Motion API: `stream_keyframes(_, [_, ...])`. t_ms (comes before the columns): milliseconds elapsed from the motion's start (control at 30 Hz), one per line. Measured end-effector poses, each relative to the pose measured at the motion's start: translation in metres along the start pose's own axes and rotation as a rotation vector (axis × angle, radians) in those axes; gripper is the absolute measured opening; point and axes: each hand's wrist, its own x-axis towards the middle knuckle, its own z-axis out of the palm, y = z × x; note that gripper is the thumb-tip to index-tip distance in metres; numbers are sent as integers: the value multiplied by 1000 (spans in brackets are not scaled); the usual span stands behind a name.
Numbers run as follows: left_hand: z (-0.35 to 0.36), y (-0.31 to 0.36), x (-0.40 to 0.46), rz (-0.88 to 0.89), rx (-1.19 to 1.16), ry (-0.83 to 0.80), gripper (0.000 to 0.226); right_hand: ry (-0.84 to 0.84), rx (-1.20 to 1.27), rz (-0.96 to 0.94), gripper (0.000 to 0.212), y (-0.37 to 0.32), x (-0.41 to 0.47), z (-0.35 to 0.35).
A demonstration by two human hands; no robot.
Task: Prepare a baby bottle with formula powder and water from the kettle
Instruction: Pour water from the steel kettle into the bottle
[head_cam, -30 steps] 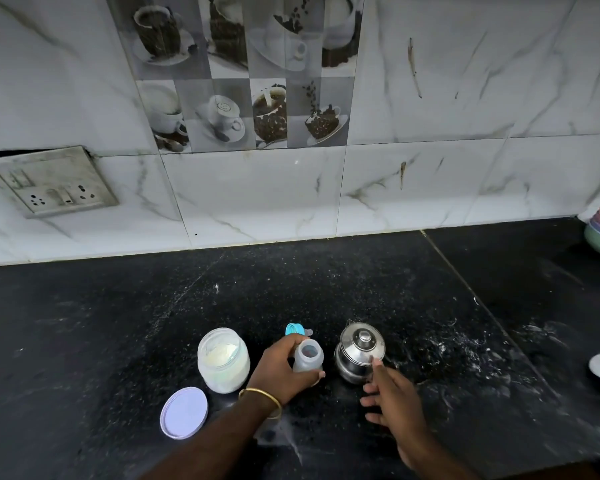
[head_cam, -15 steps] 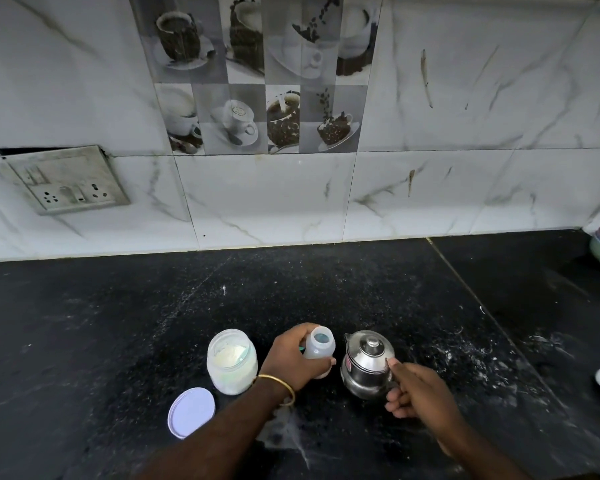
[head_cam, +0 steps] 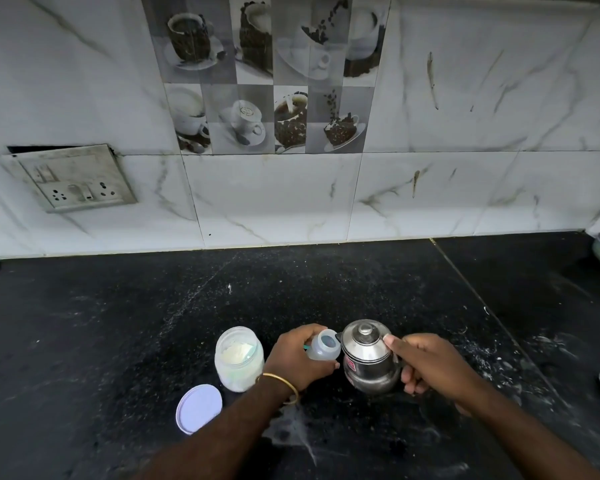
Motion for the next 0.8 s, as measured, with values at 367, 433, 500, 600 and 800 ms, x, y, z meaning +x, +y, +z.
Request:
stream_keyframes(367, [2,0,-3,0,-29,-22,49,-82,-403,-85,48,-48,15,-21])
stream_keyframes(433, [2,-1,-3,0,-32,-24,49,-90,-512,-120,48,-58,15,-23])
stream_keyframes(500, [1,-1,-3,6,-34,-21,48,-94,-614,-147,48,-66,15,-24])
stream_keyframes(600, [0,-2,-3,11,-40,-21,47,-90,-721,-167,50,-75,17,-25])
stream_keyframes(800, [-2,-4,-2,7,-56,-14,48,-78,-809,-175,52,-86,22,-23])
